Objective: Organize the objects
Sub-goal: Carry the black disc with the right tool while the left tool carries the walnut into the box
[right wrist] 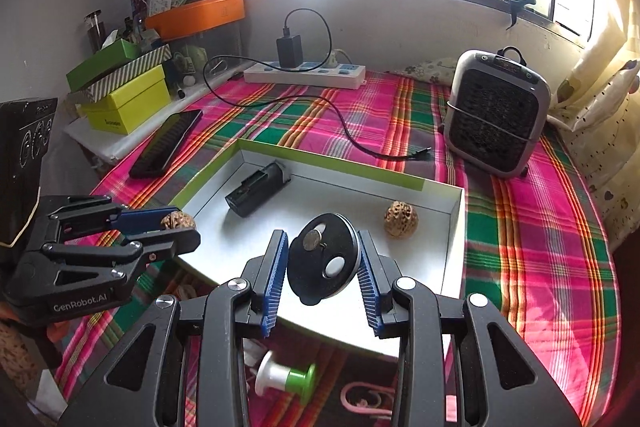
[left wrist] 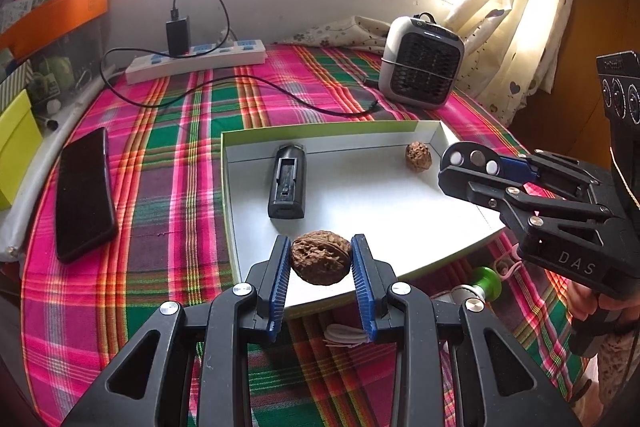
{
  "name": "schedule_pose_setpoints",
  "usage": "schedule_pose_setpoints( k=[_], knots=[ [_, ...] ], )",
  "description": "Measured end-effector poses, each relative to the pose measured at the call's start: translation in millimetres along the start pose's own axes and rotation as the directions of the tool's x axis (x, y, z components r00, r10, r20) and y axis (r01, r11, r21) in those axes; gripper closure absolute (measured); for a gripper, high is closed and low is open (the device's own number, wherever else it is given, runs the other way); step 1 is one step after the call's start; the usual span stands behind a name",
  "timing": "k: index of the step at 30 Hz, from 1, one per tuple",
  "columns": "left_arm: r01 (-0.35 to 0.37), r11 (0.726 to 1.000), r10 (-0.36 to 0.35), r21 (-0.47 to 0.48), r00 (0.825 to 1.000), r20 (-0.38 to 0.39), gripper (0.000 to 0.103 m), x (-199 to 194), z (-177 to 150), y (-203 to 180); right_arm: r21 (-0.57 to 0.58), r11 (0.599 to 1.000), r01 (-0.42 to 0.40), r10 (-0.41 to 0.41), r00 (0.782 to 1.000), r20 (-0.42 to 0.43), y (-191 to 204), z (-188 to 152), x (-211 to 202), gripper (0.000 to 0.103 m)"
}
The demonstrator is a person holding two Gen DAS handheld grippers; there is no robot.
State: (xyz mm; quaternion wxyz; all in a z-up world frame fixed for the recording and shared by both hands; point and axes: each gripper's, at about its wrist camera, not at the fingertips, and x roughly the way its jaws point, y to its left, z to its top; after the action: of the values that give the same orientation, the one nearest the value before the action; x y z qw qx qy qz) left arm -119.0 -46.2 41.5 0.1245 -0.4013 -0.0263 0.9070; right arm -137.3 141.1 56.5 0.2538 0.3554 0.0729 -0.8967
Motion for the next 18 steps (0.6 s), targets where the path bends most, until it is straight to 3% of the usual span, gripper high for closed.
schedule_pose_setpoints(
  k=[18],
  knots=[
    [-0.016, 1.000, 0.016, -0.007, 0.999, -0.038, 0.075, 28, 8, 9, 0.013, 1.000, -0.027, 0.028, 0.995, -0.099, -7, 37, 68, 0.068]
  ],
)
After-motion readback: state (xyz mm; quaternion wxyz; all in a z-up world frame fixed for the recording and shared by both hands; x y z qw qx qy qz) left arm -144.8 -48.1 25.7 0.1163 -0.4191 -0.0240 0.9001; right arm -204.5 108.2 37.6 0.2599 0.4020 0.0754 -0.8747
